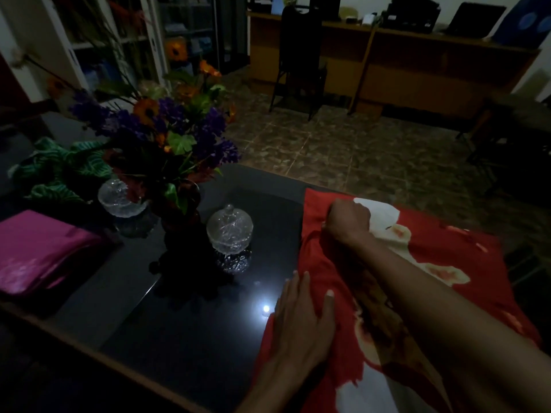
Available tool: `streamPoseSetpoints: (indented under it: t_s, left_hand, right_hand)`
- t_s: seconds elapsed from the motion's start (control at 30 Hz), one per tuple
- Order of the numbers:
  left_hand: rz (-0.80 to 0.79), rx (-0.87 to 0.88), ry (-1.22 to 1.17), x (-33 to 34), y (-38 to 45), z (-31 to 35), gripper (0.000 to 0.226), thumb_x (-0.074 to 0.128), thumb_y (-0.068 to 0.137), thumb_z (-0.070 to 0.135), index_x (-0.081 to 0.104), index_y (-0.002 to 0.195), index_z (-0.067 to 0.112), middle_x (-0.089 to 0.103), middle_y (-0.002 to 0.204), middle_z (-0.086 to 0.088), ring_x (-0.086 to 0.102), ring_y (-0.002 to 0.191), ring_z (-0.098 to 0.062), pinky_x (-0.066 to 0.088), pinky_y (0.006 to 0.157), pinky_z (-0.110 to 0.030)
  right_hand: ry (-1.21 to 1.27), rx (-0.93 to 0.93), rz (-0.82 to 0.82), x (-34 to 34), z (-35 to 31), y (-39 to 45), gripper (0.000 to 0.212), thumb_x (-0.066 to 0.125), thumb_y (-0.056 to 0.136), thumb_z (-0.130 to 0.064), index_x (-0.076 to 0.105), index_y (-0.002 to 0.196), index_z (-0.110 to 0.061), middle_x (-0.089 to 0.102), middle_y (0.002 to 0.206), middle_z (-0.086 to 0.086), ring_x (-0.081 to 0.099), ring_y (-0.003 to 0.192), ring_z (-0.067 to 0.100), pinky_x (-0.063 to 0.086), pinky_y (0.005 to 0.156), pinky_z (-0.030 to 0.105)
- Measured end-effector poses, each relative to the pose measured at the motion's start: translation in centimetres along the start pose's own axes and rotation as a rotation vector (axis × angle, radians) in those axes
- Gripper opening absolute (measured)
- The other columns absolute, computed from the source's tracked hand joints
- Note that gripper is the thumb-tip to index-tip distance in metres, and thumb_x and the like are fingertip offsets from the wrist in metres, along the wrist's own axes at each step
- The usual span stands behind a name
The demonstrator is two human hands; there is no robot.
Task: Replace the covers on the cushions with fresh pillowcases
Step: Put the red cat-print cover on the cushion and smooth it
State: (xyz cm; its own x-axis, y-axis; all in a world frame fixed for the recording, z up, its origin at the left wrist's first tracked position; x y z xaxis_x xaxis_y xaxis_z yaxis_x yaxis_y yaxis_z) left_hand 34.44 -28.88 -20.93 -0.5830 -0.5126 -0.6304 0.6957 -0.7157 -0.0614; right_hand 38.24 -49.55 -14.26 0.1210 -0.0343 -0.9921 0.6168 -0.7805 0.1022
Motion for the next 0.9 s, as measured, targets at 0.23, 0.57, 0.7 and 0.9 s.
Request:
streamPoseSetpoints:
  t_s: [0.23,0.57,0.7,0.9]
  left_hand:
    - [-0.007,0.166,0.004,2.6,6.2,3.9,0.077,0.034,0.100,0.053,-0.004,0.160,0.021,-0.014,0.166,0.004,-0.015,0.152,-0.012,-0.013,0.120,-0.028]
    - [0.181,0.238,0.090,6.3,6.7,2.4,0.078,0.006,0.094,0.073,-0.003,0.159,0.030,-0.007,0.166,0.002,-0.011,0.153,-0.014,-0.006,0.120,-0.040]
    - [0.155,0.218,0.153,6.3,6.7,2.1,0.077,0.006,0.095,0.072,-0.001,0.159,0.030,0.001,0.168,-0.001,-0.003,0.154,-0.016,-0.006,0.120,-0.040]
    - [0.110,0.193,0.311,5.3,6.6,2.7,0.073,0.022,0.099,0.063,0.045,0.148,0.013,0.039,0.157,-0.013,0.037,0.145,-0.028,0.010,0.115,-0.046]
  right_hand:
    - [-0.008,-0.050,-0.033,0.9,0.1,5.3,0.027,0.075,0.086,-0.039,0.070,0.098,-0.015,0.068,0.100,0.007,0.066,0.094,0.028,0.053,0.081,0.037]
    - [0.166,0.080,0.139,2.4,2.5,10.4,0.015,0.071,0.091,-0.028,0.074,0.092,-0.013,0.070,0.093,0.010,0.067,0.089,0.029,0.041,0.070,0.030]
    - [0.303,0.055,0.102,3.6,3.0,10.9,0.020,0.071,0.092,-0.037,0.076,0.086,-0.019,0.069,0.081,0.001,0.061,0.071,0.013,0.035,0.054,0.022]
    - [0.410,0.106,0.033,0.8,7.4,11.0,0.041,0.054,0.088,-0.051,0.076,0.097,-0.018,0.075,0.104,0.009,0.069,0.099,0.029,0.054,0.084,0.035]
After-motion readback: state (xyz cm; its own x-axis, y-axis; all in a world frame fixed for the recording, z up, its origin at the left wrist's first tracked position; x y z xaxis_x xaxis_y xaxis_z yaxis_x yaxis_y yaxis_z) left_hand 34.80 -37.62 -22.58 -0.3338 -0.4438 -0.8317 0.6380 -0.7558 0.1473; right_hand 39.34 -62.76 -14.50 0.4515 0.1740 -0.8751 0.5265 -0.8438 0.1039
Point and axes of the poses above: each hand's wrist, its own y-axis towards the middle knuckle, its own x-axis out of the palm, z = x × y, the point moved 1 cm from there along y, towards the middle knuckle
